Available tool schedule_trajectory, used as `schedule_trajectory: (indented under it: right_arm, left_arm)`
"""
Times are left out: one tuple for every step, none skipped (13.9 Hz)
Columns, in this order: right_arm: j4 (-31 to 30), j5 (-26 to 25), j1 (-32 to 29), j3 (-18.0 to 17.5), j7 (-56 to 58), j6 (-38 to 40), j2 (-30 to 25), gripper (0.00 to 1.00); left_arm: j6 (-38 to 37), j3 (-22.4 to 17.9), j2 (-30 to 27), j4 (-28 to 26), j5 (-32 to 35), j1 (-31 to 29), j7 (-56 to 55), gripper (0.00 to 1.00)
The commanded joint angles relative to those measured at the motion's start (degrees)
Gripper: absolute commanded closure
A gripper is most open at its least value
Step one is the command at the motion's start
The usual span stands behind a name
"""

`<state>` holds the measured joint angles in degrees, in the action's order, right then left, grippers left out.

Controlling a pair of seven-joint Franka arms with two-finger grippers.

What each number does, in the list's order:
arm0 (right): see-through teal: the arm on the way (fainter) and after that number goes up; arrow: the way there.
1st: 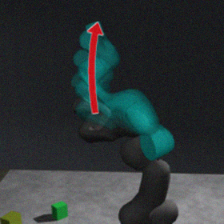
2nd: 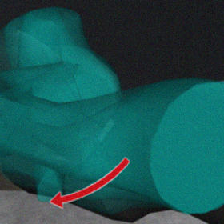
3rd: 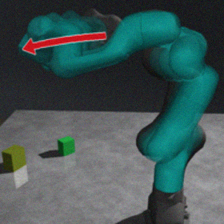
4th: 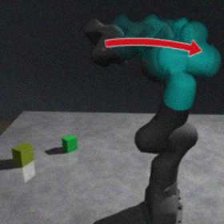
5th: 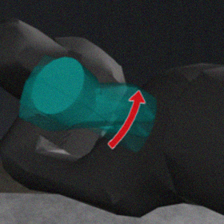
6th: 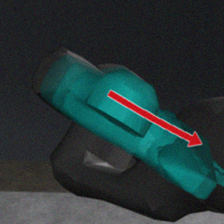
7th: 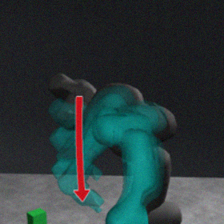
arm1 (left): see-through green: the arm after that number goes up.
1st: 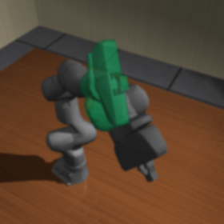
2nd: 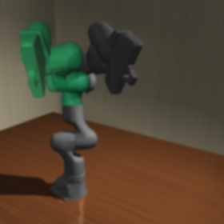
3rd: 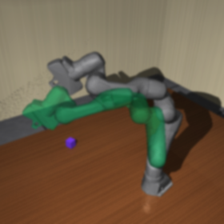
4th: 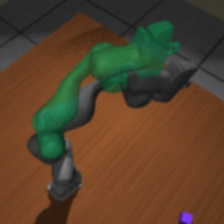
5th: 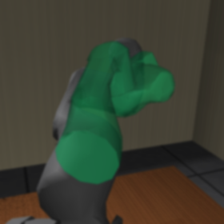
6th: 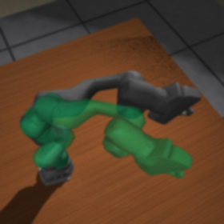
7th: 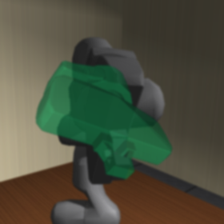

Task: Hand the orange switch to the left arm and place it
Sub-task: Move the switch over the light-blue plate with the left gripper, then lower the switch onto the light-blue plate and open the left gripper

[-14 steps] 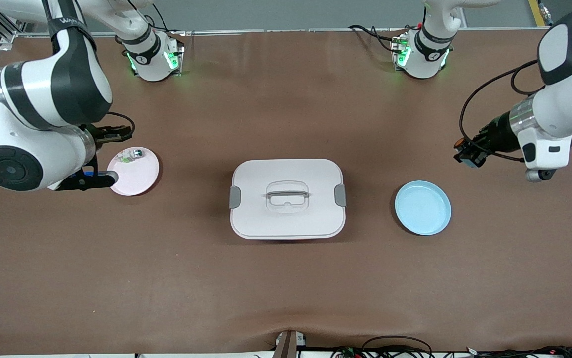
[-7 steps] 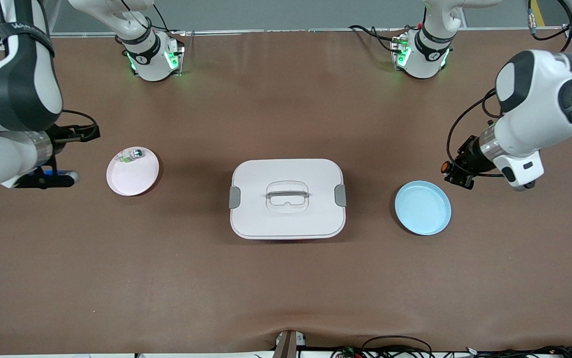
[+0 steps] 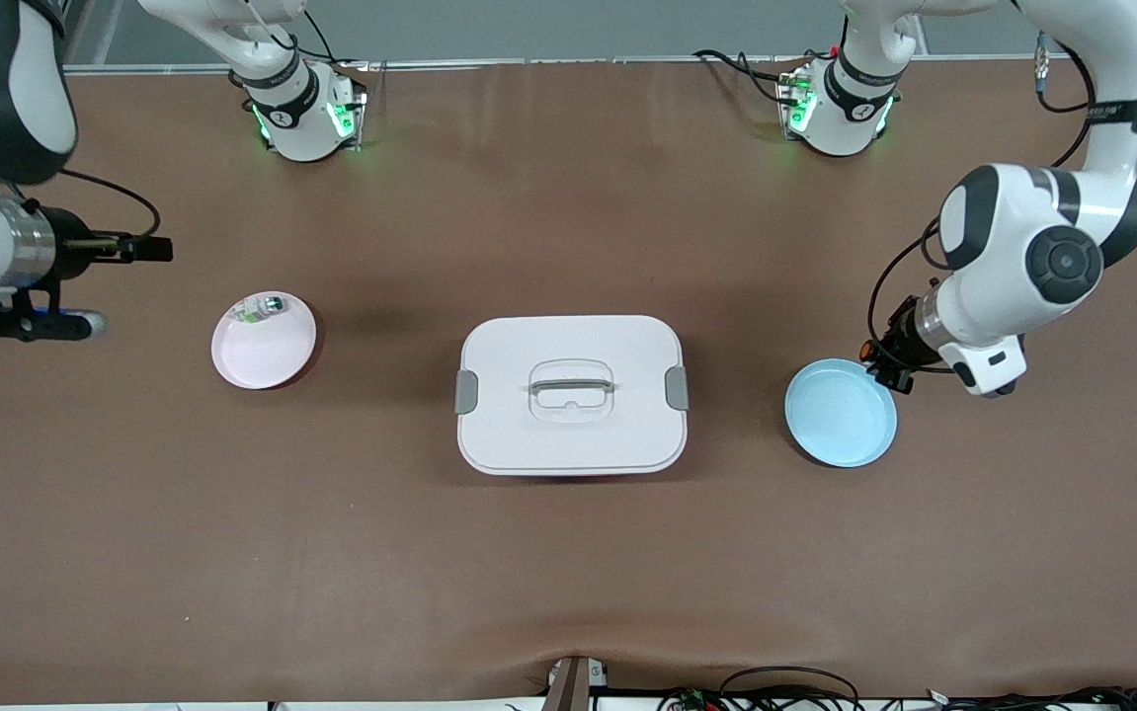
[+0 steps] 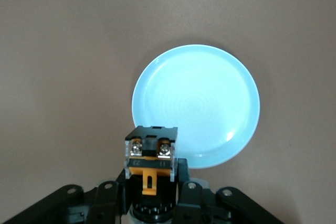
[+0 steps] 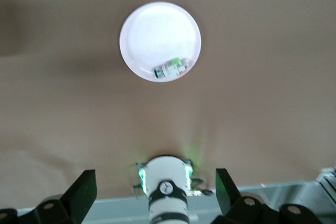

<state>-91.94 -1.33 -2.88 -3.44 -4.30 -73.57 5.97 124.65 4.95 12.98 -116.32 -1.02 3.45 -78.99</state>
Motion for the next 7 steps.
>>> schedule_trajectory:
  right_arm:
    - [-10.60, 2.04, -3.01, -0.95, -0.71, -7.00, -9.81, 0.00]
    - [-11.67, 2.04, -3.01, -0.95, -0.71, -8.41, -10.97, 0.00]
    - [-12.29, 2.04, -3.18, -0.95, -0.71, -9.47, -11.85, 0.00]
    - [-12.47, 2.04, -3.19, -0.86, -0.62, -10.53, -12.55, 0.00]
    - [-12.04, 2.04, -3.19, -0.86, -0.71, -10.71, -12.56, 0.00]
    - [-10.73, 1.95, -3.27, -0.86, -1.23, -10.19, -12.39, 0.00]
    - [-9.49, 1.86, -3.10, -0.86, -3.32, -9.84, -12.30, 0.00]
  left_arm:
    - [3.83, 0.15, 4.76, 0.57, 5.21, -0.11, -6.40, 1.00]
    - [4.71, 0.23, 6.08, 0.66, 7.32, -0.11, -8.26, 1.00]
    - [5.42, 0.15, 7.05, 0.74, 7.69, -0.11, -8.89, 1.00]
    - [6.21, -0.03, 7.85, 0.83, 7.69, -0.20, -8.98, 1.00]
    - [7.43, -0.12, 8.72, 0.83, 7.69, -0.29, -8.98, 1.00]
    - [8.66, -0.12, 9.60, 0.83, 7.69, -0.73, -9.07, 1.00]
    - [9.98, -0.12, 10.66, 0.92, 7.69, -1.08, -9.07, 1.00]
